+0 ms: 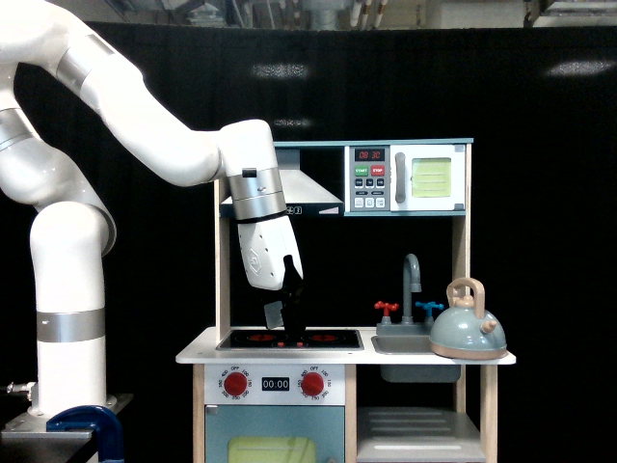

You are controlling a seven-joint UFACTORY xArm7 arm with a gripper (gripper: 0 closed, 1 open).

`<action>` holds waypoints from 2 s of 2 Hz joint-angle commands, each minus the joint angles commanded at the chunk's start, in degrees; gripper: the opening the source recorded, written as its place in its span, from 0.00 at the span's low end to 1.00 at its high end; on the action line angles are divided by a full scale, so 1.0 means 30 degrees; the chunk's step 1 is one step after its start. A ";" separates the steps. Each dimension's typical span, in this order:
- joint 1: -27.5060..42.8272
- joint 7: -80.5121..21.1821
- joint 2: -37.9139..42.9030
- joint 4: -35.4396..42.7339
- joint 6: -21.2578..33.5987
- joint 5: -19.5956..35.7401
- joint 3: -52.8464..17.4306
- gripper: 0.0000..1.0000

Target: Place the teapot on the stove

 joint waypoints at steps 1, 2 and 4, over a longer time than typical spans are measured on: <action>0.1313 -0.0492 0.4975 0.5198 0.0312 -0.0109 0.1373 1.00; 0.2374 -0.7251 0.9487 1.0052 0.2098 0.4041 0.0060 1.00; 0.0848 -1.4651 1.4828 1.7334 0.3848 0.5883 0.1665 1.00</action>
